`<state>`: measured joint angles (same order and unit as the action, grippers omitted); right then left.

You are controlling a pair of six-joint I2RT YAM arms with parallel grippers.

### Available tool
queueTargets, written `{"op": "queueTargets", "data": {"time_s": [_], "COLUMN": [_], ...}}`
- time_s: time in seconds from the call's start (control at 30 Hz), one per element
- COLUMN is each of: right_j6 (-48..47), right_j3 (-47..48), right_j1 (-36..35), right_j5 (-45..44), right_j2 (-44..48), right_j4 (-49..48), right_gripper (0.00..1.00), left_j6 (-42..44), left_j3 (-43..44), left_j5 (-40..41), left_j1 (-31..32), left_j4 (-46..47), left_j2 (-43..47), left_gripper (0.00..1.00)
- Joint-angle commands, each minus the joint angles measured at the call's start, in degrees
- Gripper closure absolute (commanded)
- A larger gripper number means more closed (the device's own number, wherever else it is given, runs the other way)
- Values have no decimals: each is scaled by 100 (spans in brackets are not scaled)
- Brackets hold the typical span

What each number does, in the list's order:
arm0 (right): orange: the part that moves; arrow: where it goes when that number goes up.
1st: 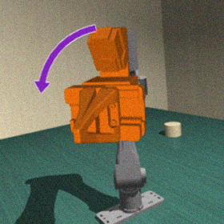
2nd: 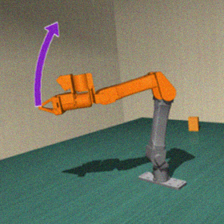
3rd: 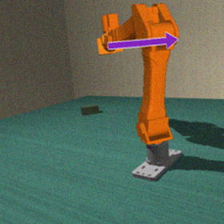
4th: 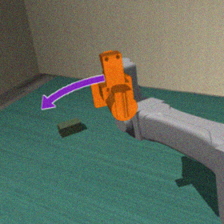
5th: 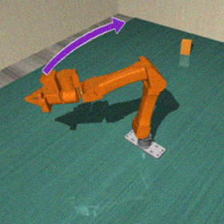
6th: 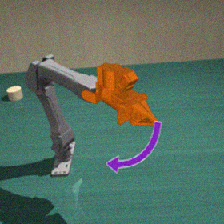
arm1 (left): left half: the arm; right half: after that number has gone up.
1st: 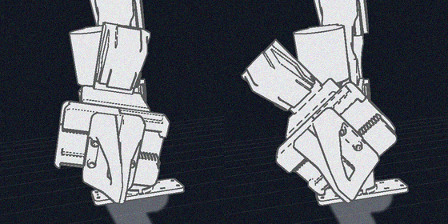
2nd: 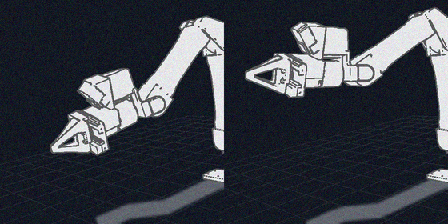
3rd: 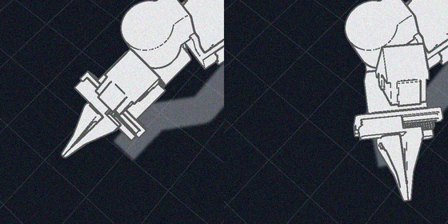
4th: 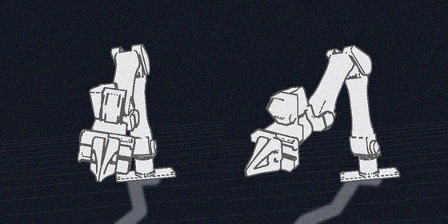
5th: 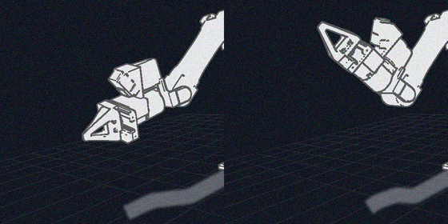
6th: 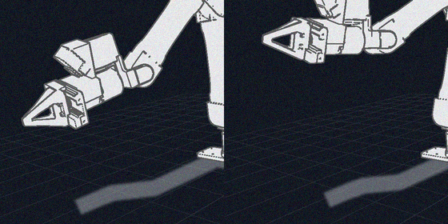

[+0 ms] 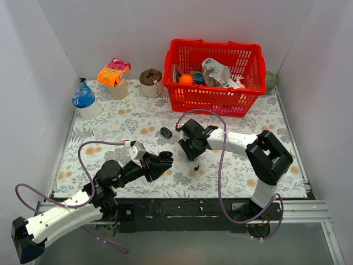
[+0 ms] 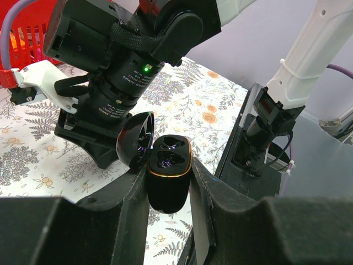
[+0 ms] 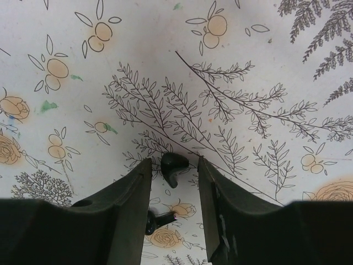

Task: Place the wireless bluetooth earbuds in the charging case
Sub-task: Pick up the earbud from the center of the board.

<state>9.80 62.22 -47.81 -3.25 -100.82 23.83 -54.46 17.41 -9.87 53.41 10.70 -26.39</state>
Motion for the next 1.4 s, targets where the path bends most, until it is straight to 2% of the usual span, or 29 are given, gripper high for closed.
{"op": "queueTargets", "data": {"time_s": [0.0,0.33,0.5,0.63,0.83,1.03,1.23,1.37], "right_j6": [-14,-13,65,215,251,171,13,232], "right_j3": [98,-43,-157,-201,-306,-517,-403,-429], "right_j1": [-44,-44,-44,-44,-44,-44,-44,-53], "right_j5": [122,166,-17,-150,-115,26,912,1195], "right_j2": [-105,-61,211,841,2308,3838,4658,4957], "right_j4": [-63,-151,-317,-467,-695,-1161,-1057,-1109], "right_gripper": [55,72,91,99,99,99,99,99], "left_j6": [-4,-21,-21,-39,40,206,576,673], "left_j3": [166,158,166,175,254,131,482,518], "left_j5": [11,-15,-24,37,143,398,117,222], "left_j1": [-6,-6,-6,-6,-6,-6,-15,-15], "left_j4": [2,11,11,29,151,1433,2232,2822], "left_j2": [38,46,46,11,-94,-488,-1315,-1816], "left_gripper": [100,100,100,100,100,100,100,100]}}
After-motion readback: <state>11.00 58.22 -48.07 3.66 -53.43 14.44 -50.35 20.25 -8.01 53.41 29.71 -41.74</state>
